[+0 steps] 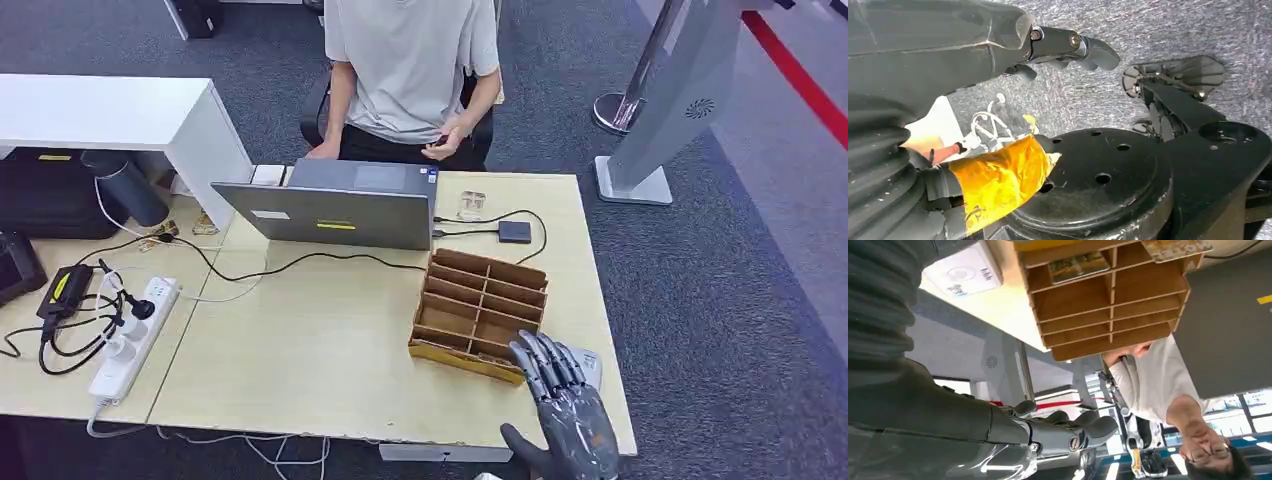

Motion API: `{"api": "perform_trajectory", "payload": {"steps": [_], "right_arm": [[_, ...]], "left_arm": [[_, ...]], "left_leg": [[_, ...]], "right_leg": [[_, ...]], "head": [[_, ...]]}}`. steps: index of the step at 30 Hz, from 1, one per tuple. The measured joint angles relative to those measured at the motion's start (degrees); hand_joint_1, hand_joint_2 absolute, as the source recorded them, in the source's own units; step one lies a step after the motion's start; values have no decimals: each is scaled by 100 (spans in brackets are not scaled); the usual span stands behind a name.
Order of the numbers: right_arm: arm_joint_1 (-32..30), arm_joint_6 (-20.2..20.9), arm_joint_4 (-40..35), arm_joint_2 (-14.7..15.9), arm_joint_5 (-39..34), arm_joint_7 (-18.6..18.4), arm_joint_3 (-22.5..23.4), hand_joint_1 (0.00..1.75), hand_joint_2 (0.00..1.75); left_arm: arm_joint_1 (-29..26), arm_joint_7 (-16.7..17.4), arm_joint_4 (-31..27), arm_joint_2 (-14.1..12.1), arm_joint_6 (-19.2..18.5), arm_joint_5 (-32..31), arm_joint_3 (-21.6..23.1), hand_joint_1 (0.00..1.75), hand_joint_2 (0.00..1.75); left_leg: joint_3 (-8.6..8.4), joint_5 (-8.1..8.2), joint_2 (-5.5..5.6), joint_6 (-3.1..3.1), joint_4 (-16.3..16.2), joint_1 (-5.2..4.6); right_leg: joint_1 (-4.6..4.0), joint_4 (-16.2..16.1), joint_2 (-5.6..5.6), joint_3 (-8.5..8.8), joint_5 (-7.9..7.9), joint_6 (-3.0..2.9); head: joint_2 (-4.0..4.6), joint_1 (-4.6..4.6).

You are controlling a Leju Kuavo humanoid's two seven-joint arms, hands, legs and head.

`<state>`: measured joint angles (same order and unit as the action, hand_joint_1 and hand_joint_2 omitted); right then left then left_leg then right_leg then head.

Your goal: Pass the card to the sensor for recognition and then transmit it.

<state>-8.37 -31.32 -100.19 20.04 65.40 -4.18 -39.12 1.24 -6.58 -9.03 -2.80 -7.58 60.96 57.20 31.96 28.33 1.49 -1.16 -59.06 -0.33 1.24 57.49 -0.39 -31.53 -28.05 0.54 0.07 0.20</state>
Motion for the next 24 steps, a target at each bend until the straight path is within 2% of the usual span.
{"api": "perform_trajectory", "payload": {"steps": [11,24], "right_arm": [[391,-205,874,-717,540,-72,-30,0,175],[462,-223,1141,-924,581,-87,-24,0,175]], "left_arm": [[10,100,0,24,-13,-26,9,0,175],[10,103,0,24,-13,-26,11,0,175]], "left_leg": [[1,0,1,0,0,0],[1,0,1,0,0,0]], "right_leg": [[0,1,0,-1,0,0],[0,1,1,-1,0,0]], "head": [[0,2],[0,2]]}}
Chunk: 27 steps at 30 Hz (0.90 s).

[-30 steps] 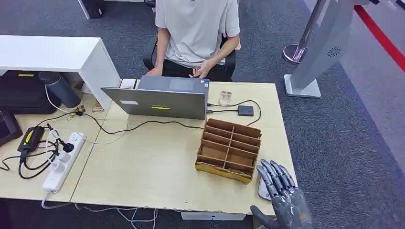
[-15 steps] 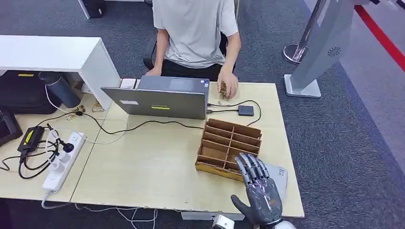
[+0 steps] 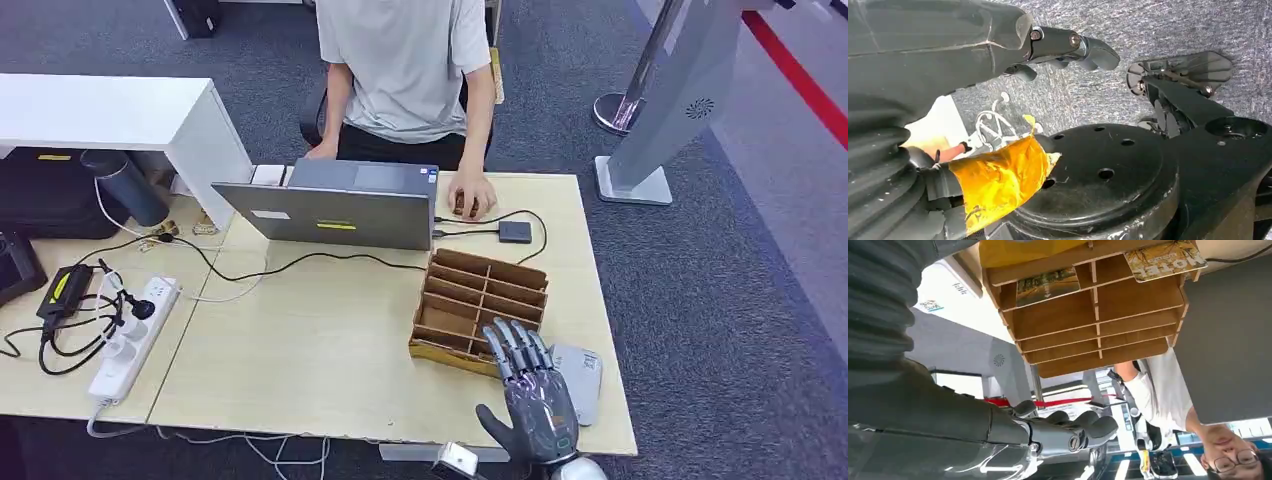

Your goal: Pass the card to the sensor for recognition and then transmit it.

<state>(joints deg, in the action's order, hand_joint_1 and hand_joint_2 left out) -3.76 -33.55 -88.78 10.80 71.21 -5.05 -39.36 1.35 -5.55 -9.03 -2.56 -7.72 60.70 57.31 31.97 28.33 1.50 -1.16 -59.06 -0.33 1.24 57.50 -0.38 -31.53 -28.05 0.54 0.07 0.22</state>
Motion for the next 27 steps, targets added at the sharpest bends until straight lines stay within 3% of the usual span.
{"api": "perform_trajectory", "payload": {"steps": [27], "right_arm": [[466,-236,1218,-571,-7,146,188,0,175]], "left_arm": [[23,127,0,9,-37,-18,31,0,175]], "left_leg": [[0,-1,0,1,0,0]], "right_leg": [[0,1,0,0,0,0]], "head": [[0,0]]}}
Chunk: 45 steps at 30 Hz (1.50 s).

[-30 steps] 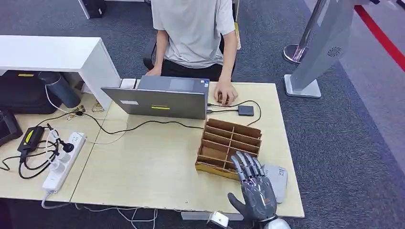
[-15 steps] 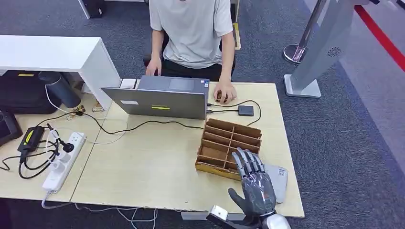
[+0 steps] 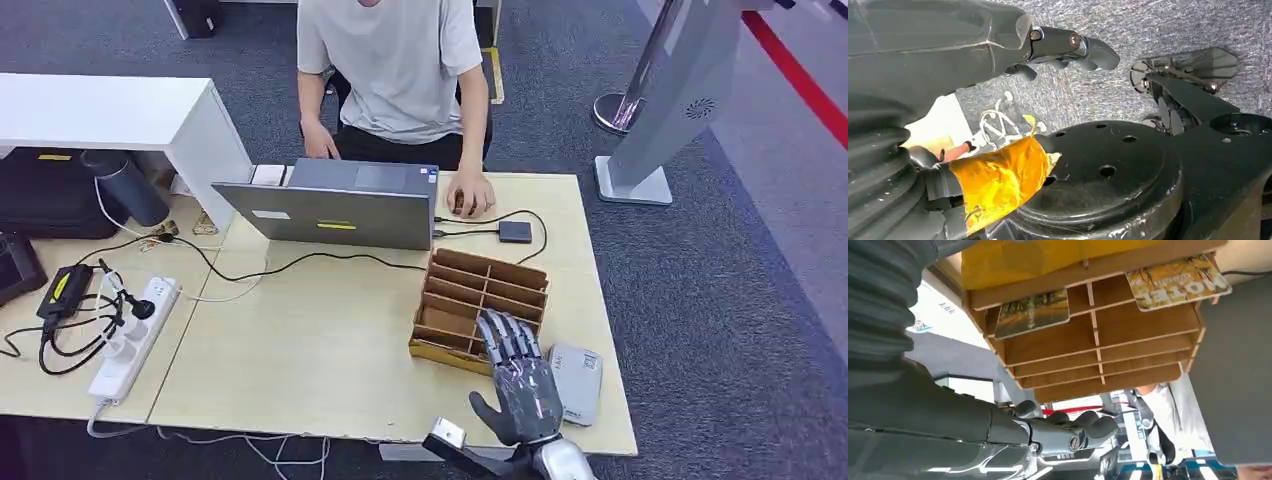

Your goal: Pass the card to the sensor for recognition and then transmit it.

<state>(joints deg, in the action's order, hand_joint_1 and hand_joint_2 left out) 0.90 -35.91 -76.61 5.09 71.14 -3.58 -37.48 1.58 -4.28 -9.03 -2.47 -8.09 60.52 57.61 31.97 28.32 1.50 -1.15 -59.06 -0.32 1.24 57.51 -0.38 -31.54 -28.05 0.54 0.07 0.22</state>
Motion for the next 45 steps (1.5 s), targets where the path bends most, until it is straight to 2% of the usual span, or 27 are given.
{"api": "perform_trajectory", "payload": {"steps": [19,26,45], "right_arm": [[101,39,406,-96,-218,-46,2,0,175],[76,52,313,-96,-216,-214,116,0,175],[31,162,138,-94,-313,-203,240,0,175]], "left_arm": [[26,33,0,0,0,-33,68,0,175],[25,63,0,-2,2,-24,72,0,175],[25,57,0,-9,20,-15,76,0,175]], "left_leg": [[0,-1,0,1,0,0],[-1,-1,0,1,0,0],[-1,-1,0,1,0,0]], "right_leg": [[0,0,0,1,0,0],[0,0,0,0,0,0],[0,0,0,0,1,-1]], "head": [[0,0],[0,0],[0,0]]}}
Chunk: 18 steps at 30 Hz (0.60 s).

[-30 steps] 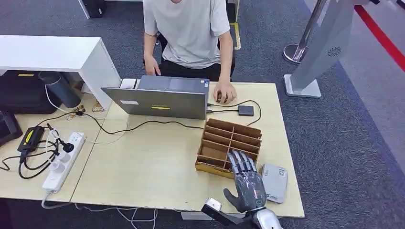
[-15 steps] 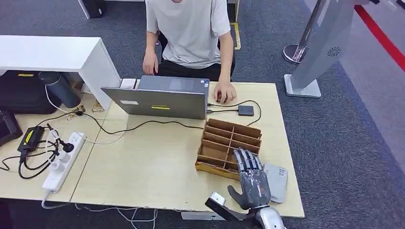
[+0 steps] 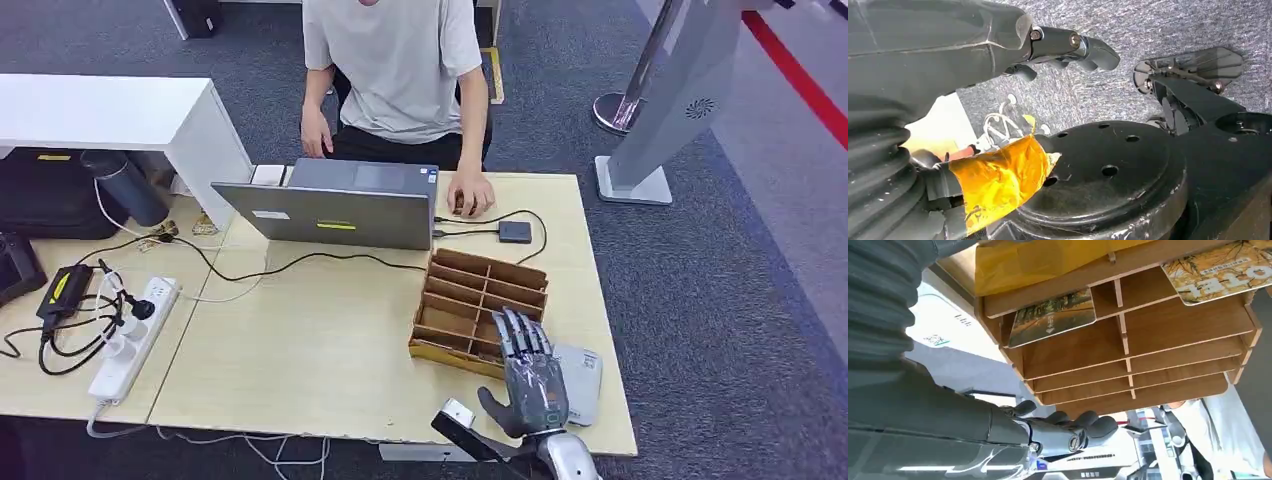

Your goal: Pass the card to the sensor for recognition and then transmit it.

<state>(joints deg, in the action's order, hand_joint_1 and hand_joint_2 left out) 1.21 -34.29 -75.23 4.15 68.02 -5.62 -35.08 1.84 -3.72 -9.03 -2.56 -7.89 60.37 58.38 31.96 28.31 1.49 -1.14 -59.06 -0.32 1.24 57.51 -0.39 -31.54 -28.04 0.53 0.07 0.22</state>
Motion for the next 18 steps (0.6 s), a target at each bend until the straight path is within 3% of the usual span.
{"api": "perform_trajectory", "payload": {"steps": [18], "right_arm": [[0,79,72,0,-79,42,44,0,175]], "left_arm": [[0,0,0,0,0,18,42,0,175]], "left_leg": [[0,0,0,0,0,0]], "right_leg": [[0,0,0,0,0,0]], "head": [[0,0]]}}
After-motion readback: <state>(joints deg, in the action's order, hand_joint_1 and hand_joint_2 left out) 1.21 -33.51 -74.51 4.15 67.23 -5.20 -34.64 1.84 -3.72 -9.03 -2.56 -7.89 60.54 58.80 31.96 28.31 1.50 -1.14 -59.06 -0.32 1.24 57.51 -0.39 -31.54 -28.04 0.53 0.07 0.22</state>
